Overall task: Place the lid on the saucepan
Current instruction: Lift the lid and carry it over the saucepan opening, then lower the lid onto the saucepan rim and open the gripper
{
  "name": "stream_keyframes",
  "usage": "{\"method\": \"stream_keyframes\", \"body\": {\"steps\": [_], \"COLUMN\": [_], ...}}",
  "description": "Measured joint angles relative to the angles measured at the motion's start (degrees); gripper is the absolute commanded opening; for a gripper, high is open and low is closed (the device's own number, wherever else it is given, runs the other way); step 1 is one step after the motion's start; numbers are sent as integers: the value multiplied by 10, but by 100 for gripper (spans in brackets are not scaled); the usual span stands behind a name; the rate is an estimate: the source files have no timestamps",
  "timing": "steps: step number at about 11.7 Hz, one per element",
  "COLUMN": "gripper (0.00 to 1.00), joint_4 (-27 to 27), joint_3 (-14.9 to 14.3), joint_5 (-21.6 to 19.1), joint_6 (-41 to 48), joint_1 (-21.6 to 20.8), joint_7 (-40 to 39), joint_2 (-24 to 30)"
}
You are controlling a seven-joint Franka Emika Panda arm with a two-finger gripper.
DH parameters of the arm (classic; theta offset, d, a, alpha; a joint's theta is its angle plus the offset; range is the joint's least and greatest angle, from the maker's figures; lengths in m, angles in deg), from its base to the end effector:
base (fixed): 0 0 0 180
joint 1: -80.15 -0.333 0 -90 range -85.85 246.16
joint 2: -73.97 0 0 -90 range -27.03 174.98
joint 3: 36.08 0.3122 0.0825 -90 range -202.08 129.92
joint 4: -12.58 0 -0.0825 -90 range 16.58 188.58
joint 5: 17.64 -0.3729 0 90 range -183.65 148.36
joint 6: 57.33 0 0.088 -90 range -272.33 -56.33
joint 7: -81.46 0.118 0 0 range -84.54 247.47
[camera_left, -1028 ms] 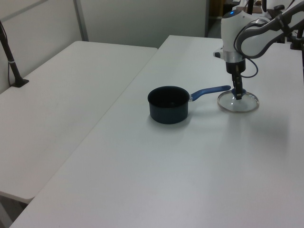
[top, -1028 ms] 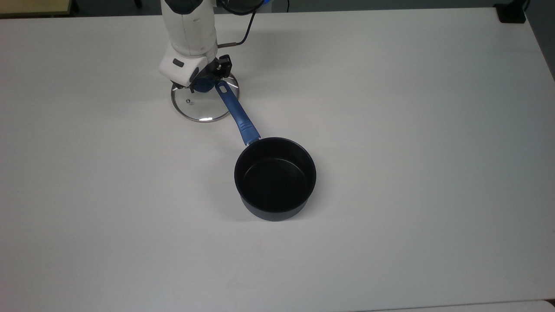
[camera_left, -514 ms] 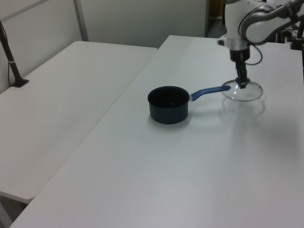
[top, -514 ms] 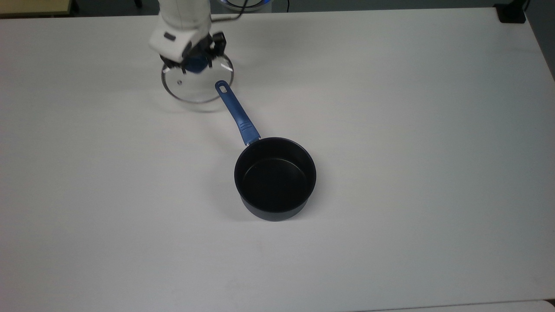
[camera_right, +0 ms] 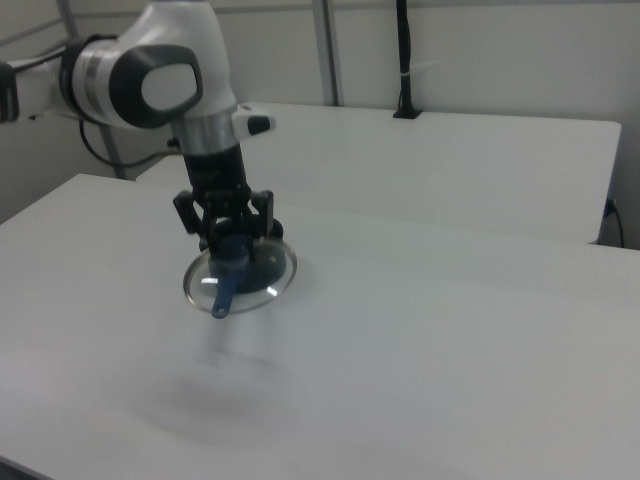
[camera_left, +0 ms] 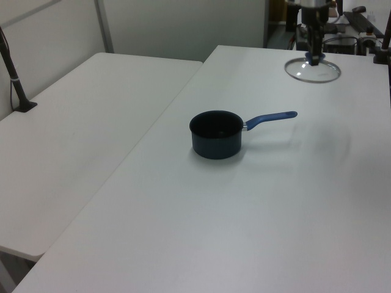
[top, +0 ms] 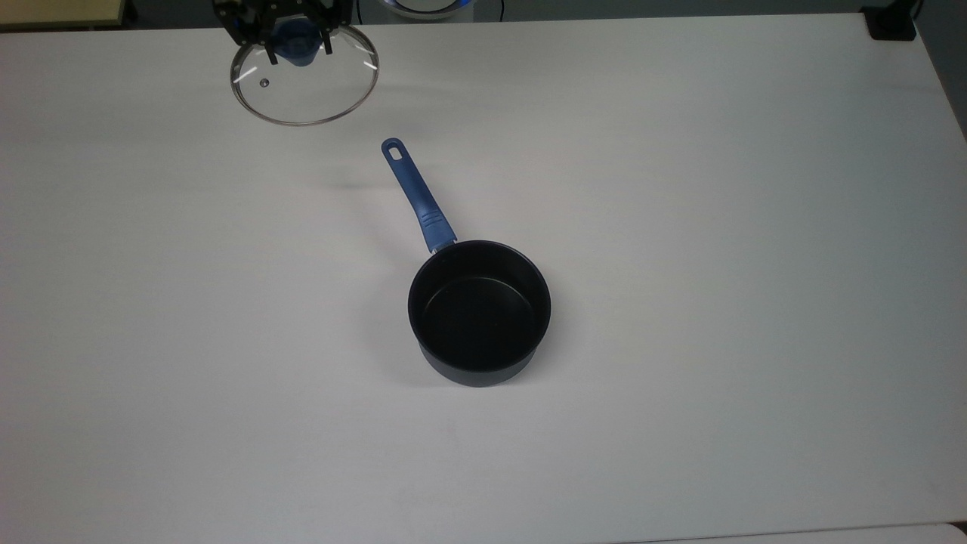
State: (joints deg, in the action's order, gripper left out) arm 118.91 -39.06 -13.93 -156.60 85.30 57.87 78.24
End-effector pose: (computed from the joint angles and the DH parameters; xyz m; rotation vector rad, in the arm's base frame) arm 0.5169 -0.0812 0.5312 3.0651 0.4352 -0.0979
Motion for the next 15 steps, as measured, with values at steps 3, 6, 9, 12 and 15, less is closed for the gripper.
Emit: {"method": "stream_keyframes", "body": {"steps": [3, 6, 9, 12, 15], "gripper": [22, 20, 20, 20, 20], "joint_4": [-90, -171, -264, -310, -334], "joint_3": [4, 7, 8, 9, 9], "joint_5": [-24, -25, -25, -25, -32], "joint_6": [-2, -29, -41, -88, -127], "joint_1": [-25, -65, -102, -129, -143], "joint_7": [190, 346, 445, 525, 596], "joint_2": [-64, -158, -255, -311, -347]}}
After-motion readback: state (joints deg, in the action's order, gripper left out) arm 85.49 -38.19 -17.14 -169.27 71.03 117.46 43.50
